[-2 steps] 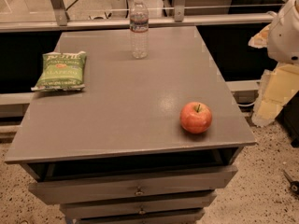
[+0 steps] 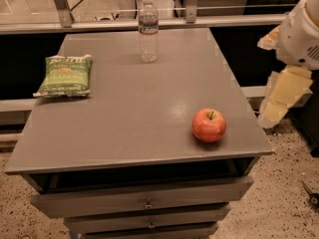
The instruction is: Move water bottle near green jalapeno chip bag
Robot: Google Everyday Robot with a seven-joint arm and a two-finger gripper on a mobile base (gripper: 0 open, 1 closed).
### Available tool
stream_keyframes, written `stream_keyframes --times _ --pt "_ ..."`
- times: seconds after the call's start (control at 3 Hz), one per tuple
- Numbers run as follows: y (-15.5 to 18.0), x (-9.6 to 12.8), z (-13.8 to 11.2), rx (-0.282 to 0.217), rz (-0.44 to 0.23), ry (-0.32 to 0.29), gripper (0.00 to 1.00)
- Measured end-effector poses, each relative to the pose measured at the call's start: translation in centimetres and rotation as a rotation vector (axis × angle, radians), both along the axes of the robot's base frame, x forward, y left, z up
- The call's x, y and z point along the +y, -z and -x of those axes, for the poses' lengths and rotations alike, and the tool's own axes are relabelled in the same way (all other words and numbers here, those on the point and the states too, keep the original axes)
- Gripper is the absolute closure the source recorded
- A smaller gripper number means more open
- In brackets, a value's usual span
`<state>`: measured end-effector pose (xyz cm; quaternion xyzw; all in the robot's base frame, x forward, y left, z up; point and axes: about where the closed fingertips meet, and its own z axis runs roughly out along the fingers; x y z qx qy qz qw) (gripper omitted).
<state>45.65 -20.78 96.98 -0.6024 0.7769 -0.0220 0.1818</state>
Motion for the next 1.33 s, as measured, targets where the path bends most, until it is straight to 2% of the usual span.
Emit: stream_keyframes --times 0.33,0.67,1.0,1.33 --pt "1.2 1.9 -4.9 -0.056 -0.108 0.006 0.00" --pt "1.3 4.1 -11.4 -0.146 -0.248 0.040 0.00" --pt "1.0 4.5 -13.3 -0.182 -0.282 0.051 0.00" --pt "0.9 4.6 -13.3 -0.183 -0.284 0.052 0.00"
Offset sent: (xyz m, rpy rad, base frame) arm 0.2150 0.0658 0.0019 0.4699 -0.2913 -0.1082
